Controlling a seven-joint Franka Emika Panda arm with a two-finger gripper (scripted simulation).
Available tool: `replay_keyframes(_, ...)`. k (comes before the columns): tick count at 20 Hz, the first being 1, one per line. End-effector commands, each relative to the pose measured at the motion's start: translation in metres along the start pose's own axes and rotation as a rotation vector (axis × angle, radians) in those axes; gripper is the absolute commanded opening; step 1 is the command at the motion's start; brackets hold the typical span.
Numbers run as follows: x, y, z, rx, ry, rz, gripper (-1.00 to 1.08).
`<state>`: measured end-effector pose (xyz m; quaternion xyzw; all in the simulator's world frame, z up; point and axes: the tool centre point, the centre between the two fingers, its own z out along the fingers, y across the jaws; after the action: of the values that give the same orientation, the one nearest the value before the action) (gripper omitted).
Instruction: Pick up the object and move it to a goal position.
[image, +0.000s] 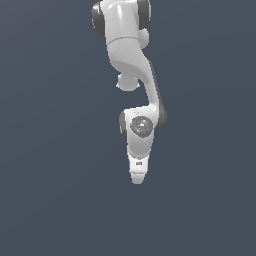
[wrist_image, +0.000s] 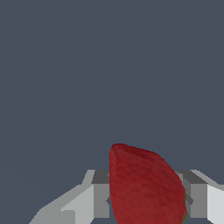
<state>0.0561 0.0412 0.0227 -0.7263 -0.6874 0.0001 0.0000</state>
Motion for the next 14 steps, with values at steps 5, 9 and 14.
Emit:
replay_keyframes(5,0.0,0.0,0.0,0.0,0.0,0.0,-1.0)
replay_keyframes(9,-0.002,0.0,-0.002,0.0,0.0,0.0,-1.0)
replay_keyframes(14,-0.013,-0.001,-0.018,0.0,0.0,0.0,-1.0)
